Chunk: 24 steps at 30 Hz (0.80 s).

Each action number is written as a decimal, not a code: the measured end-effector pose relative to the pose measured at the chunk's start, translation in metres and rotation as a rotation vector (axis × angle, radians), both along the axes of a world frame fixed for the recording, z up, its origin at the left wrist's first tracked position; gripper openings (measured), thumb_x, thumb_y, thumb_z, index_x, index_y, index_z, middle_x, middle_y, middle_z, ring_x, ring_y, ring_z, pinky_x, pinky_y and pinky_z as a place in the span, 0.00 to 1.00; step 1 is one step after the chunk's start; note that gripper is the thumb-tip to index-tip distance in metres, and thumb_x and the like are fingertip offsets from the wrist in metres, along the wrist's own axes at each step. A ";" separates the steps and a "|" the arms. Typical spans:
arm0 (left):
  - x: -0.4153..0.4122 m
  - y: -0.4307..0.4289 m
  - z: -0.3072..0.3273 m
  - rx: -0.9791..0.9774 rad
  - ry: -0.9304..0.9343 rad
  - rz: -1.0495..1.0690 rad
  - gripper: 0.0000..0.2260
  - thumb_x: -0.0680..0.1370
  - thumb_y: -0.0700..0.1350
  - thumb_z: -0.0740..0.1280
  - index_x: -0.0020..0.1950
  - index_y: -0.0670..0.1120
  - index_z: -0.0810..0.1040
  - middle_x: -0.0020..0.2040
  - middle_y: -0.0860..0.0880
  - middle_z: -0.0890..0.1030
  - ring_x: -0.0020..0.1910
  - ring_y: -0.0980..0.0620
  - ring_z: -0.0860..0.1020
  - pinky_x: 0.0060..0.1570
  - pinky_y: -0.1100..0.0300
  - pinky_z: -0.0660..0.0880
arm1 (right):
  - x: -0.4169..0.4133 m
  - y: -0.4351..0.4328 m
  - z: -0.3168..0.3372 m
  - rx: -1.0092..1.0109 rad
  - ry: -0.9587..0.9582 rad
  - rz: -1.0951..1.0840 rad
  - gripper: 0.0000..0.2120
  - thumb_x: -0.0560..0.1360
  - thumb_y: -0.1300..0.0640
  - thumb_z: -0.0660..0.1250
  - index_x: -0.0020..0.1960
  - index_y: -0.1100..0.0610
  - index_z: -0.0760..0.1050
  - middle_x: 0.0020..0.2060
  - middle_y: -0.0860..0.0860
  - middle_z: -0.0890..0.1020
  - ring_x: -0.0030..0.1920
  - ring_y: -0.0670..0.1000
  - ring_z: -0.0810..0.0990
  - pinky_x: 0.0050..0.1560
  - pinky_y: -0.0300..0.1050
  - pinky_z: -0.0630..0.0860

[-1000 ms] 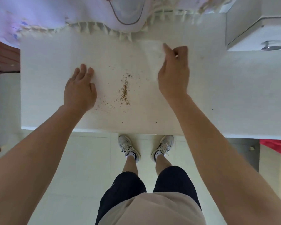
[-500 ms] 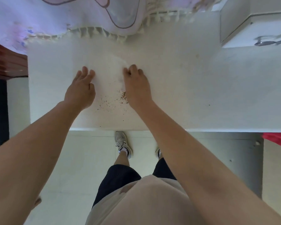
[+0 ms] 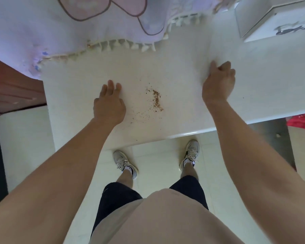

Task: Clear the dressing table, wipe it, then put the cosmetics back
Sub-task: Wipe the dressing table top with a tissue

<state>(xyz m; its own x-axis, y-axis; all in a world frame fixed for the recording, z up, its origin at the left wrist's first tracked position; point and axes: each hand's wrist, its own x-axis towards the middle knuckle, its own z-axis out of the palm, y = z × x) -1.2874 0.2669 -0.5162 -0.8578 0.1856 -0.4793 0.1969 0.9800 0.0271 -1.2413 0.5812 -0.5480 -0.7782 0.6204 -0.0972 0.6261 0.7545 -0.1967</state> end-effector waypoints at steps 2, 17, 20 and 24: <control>0.000 -0.002 -0.003 0.009 0.022 -0.027 0.25 0.82 0.46 0.52 0.79 0.48 0.51 0.80 0.47 0.48 0.78 0.45 0.50 0.68 0.44 0.63 | -0.002 -0.035 -0.001 0.061 -0.012 0.069 0.25 0.73 0.70 0.59 0.68 0.57 0.71 0.57 0.59 0.73 0.54 0.62 0.73 0.52 0.54 0.69; 0.057 -0.064 -0.013 0.156 0.161 0.149 0.27 0.77 0.49 0.48 0.76 0.48 0.63 0.78 0.39 0.57 0.77 0.36 0.53 0.71 0.36 0.55 | 0.010 -0.075 0.027 -0.331 0.326 0.097 0.18 0.80 0.63 0.58 0.68 0.56 0.74 0.59 0.57 0.73 0.49 0.51 0.76 0.54 0.36 0.69; 0.056 -0.065 -0.017 0.126 0.111 0.139 0.23 0.79 0.48 0.52 0.76 0.49 0.62 0.78 0.40 0.55 0.77 0.37 0.51 0.71 0.36 0.53 | 0.030 -0.043 0.013 -0.162 0.190 -0.103 0.19 0.81 0.61 0.58 0.70 0.54 0.72 0.60 0.58 0.73 0.54 0.57 0.75 0.55 0.45 0.70; 0.053 -0.069 -0.015 0.107 0.108 0.115 0.23 0.80 0.49 0.53 0.76 0.50 0.61 0.79 0.41 0.55 0.77 0.38 0.51 0.71 0.38 0.54 | 0.047 -0.075 0.001 -0.044 -0.015 -0.010 0.25 0.78 0.66 0.59 0.75 0.58 0.65 0.59 0.61 0.72 0.55 0.61 0.72 0.55 0.53 0.71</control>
<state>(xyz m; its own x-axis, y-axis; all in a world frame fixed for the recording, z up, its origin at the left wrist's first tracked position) -1.2342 0.1983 -0.5313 -0.9218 0.1281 -0.3658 0.0910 0.9890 0.1168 -1.1945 0.5062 -0.5474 -0.7703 0.6229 -0.1362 0.6366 0.7392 -0.2197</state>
